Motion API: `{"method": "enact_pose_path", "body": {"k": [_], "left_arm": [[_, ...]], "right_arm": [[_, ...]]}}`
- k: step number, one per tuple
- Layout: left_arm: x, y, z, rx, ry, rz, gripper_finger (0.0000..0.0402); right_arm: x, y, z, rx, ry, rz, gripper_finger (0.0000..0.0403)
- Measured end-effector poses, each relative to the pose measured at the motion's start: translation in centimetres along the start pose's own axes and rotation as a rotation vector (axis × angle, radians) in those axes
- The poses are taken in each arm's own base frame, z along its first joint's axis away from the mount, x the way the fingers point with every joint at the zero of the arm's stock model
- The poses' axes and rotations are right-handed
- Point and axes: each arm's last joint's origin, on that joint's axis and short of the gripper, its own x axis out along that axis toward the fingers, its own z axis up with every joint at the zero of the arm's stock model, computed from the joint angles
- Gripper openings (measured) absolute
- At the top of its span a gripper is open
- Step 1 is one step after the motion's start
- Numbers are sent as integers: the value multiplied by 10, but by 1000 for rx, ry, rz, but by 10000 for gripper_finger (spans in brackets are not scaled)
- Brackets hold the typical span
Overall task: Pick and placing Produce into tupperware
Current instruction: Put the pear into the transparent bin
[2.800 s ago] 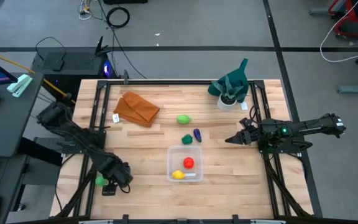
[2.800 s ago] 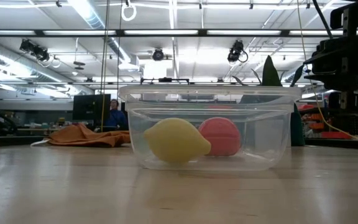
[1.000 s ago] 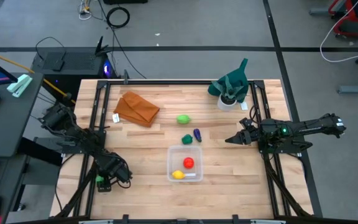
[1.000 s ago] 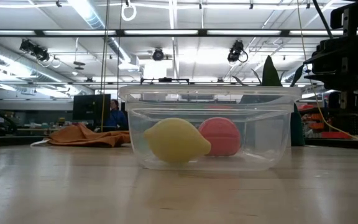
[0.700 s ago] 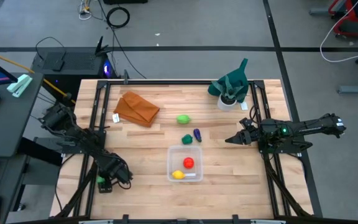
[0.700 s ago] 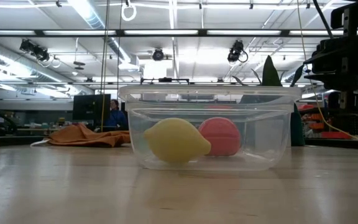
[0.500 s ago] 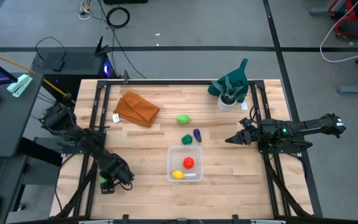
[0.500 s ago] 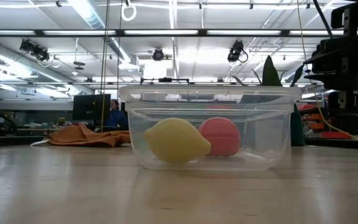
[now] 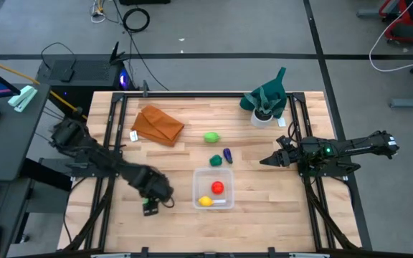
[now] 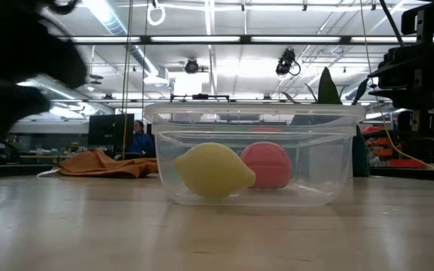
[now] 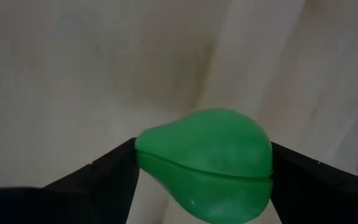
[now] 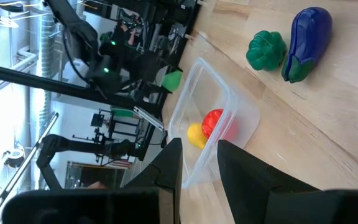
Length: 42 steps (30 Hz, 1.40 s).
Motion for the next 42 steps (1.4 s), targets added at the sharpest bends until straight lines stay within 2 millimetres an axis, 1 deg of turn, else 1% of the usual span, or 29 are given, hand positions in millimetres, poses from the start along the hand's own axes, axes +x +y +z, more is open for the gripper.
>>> {"method": "enact_pose_path", "body": {"k": [6, 13, 16, 19, 23, 28, 35, 38, 42], "left_arm": [[-31, 11, 43, 5, -216, 0, 303], [-66, 26, 92, -5, -543, -107, 308], [-79, 30, 108, -13, -694, -177, 305], [-90, 31, 120, -7, -830, -240, 301], [-100, 31, 128, 36, -962, -245, 305], [-110, 26, 132, 93, -1128, -142, 301], [-125, 16, 134, 76, -1348, -66, 304], [-118, 16, 135, 43, -1404, -69, 301], [-96, 16, 134, -6, -1436, -115, 302]], "right_arm": [[0, 0, 0, 0, 0, 0, 68], [0, 0, 0, 0, 0, 0, 68], [0, 0, 0, -5, 0, 0, 68], [0, 0, 0, -8, 0, 0, 68], [0, 0, 0, -15, 0, 0, 68], [0, 0, 0, -34, 0, 0, 68], [0, 0, 0, -34, 0, 0, 68], [0, 0, 0, -29, 0, 0, 68], [0, 0, 0, -25, 6, 3, 68]]}}
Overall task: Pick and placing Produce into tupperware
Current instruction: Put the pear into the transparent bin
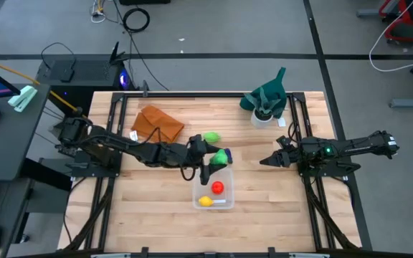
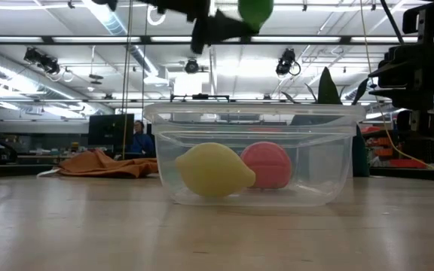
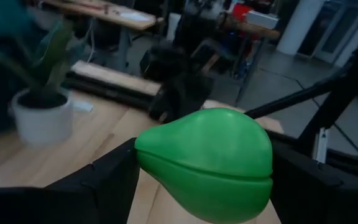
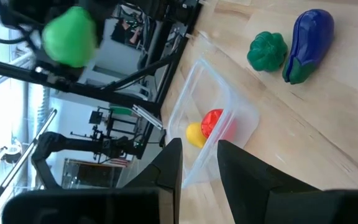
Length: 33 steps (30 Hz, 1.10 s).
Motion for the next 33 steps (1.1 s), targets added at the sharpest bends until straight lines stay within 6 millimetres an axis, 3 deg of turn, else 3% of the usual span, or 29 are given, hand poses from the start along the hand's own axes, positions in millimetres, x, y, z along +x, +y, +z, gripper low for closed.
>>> {"method": "enact_pose_path", "body": {"k": [13, 16, 33], "left_arm": [[-24, -7, -54, -29, 67, 93, 304], [-27, -8, -57, -33, 44, 119, 301], [-16, -14, -118, -62, 187, 138, 304]], "right_arm": [[0, 0, 0, 19, 15, 3, 68], [0, 0, 0, 25, 15, 3, 68], [0, 1, 0, 60, 12, 9, 68]]}}
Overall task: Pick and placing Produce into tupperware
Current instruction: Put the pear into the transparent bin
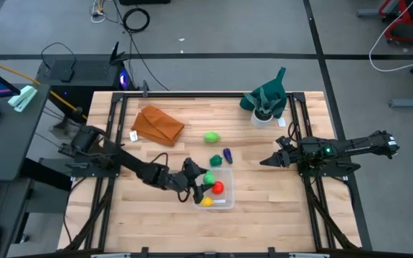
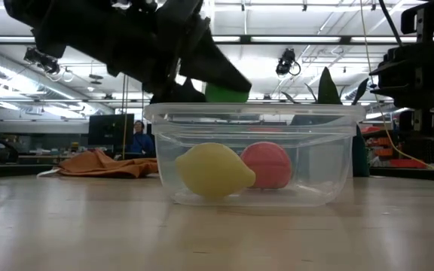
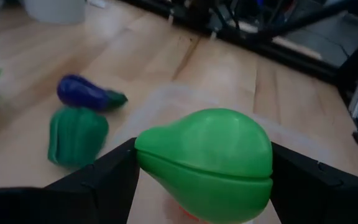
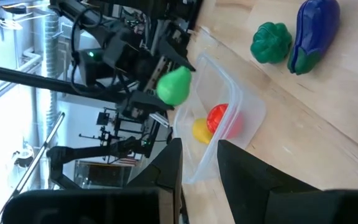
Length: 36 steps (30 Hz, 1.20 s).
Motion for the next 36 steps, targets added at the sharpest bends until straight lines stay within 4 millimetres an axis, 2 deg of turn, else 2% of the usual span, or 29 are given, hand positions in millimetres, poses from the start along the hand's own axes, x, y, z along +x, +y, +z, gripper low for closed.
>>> {"method": "enact_pose_path", "body": {"k": [6, 19, 24, 29, 36], "left_arm": [[3, 0, -15, 6, 43, 10, 301], [4, -1, -16, 50, 68, -26, 304], [5, -4, -9, 82, 56, -49, 303], [13, -10, 6, 129, 69, -94, 304], [26, -2, 19, 247, 311, -106, 301]], "right_arm": [[0, 0, 0, 8, 0, 0, 68], [0, 0, 0, 10, -7, -2, 68], [0, 0, 0, 10, -7, -2, 68], [0, 0, 0, 10, -7, -3, 68], [0, 0, 0, 9, -7, -3, 68]]}}
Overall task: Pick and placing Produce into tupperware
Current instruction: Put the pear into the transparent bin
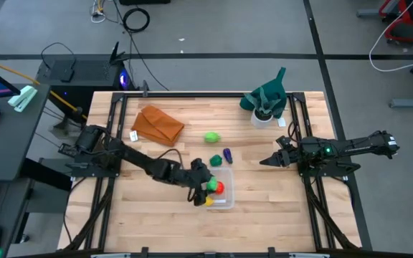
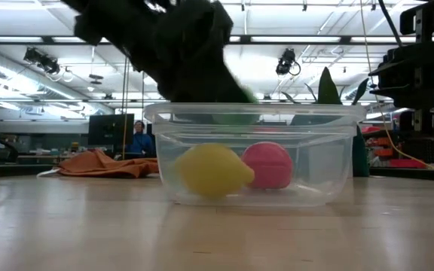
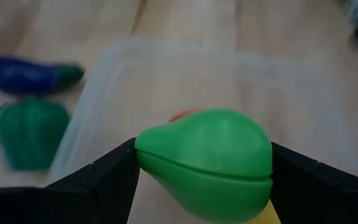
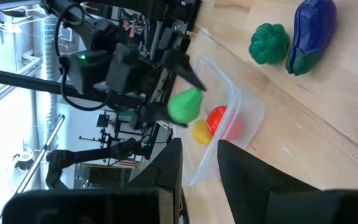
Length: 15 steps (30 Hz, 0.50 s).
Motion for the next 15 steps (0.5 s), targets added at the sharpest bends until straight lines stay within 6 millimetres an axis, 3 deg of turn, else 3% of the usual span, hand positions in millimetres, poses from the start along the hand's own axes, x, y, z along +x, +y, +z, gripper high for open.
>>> {"method": "enact_pose_path", "body": {"k": [8, 15], "left_arm": [[-3, 11, 27, 151, 215, -22, 304], [-7, 17, 50, 197, 274, -61, 302]], "right_arm": [[0, 0, 0, -1, 0, 0, 68], [0, 0, 0, -6, 2, -4, 68]]}}
